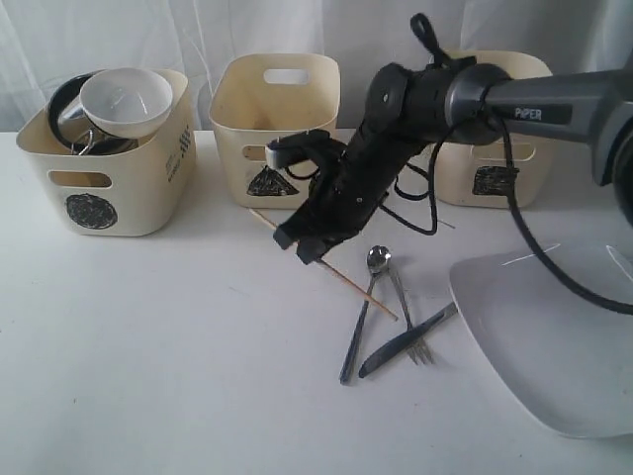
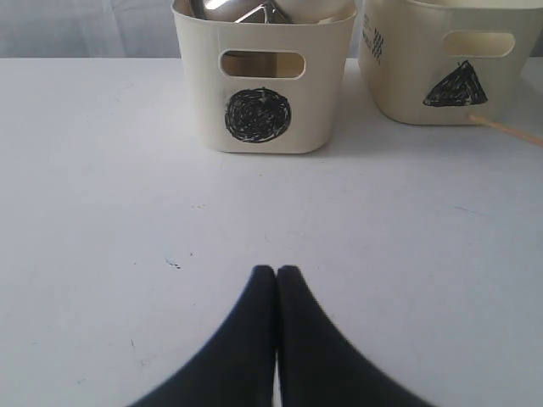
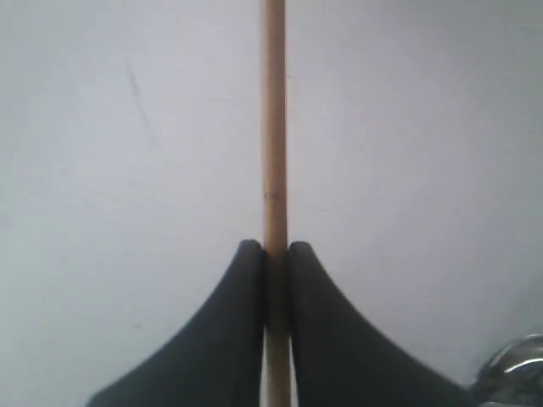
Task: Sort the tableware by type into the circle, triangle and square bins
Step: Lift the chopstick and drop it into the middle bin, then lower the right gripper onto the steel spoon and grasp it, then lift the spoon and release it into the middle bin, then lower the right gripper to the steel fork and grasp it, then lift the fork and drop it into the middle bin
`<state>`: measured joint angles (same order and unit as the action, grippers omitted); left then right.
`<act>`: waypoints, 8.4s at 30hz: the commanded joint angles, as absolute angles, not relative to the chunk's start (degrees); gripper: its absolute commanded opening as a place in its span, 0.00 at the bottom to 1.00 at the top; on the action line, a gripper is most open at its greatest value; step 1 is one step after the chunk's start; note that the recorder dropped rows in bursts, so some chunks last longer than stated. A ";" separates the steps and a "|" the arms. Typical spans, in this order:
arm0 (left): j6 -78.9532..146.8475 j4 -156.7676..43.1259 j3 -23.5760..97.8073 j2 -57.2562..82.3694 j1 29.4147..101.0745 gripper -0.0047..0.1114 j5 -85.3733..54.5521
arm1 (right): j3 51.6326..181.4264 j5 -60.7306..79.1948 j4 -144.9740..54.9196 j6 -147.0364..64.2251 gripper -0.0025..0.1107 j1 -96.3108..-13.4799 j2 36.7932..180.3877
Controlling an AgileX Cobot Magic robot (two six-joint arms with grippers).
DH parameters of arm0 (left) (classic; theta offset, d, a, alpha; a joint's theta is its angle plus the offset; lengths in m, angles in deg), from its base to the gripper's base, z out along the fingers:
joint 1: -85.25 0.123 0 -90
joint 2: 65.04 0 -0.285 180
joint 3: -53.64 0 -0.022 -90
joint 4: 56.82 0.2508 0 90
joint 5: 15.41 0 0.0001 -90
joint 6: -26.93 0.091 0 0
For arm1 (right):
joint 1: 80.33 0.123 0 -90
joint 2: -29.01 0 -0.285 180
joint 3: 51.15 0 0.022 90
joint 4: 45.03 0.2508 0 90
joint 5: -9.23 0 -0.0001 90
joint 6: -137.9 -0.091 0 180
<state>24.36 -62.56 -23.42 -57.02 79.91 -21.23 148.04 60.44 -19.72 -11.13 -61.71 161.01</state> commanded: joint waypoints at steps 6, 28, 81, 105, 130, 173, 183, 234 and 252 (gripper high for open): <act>24.29 -62.67 -23.58 -57.26 79.94 0.04 -21.10 | 131.43 46.99 20.29 6.29 0.02 -69.96 142.58; 24.15 -62.67 -23.58 -57.26 79.94 0.04 -21.10 | 179.16 35.01 54.92 21.70 0.20 -71.80 177.07; 24.15 -62.67 -23.58 -57.26 79.94 0.04 -21.10 | 127.05 48.70 -55.27 -83.51 0.41 -55.71 151.99; 24.15 -62.67 -23.58 -57.26 79.94 0.04 -21.10 | 126.78 46.11 -53.92 -85.88 0.02 -54.58 156.60; 24.15 -62.67 -23.58 -57.26 79.94 0.04 -21.10 | 123.72 -0.18 -54.78 -86.00 0.02 -66.42 136.54; 24.18 -62.67 -23.58 -57.26 79.94 0.04 -21.10 | 133.69 54.85 -57.88 -41.31 0.26 -59.49 140.69; 24.18 -62.67 -23.58 -57.26 79.94 0.04 -21.10 | 125.15 51.46 -58.33 -40.45 0.43 -57.85 141.09; 24.16 -62.67 -23.58 -57.26 79.94 0.04 -21.10 | 119.70 36.83 -1.11 -15.71 0.02 -55.26 151.40; 24.27 -62.67 -23.58 -57.26 79.94 0.04 -21.10 | 119.73 30.79 18.39 1.72 0.02 -61.84 137.10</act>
<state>24.36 -62.56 -23.42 -57.02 79.91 -21.23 119.70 33.41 17.27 0.67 -58.74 140.17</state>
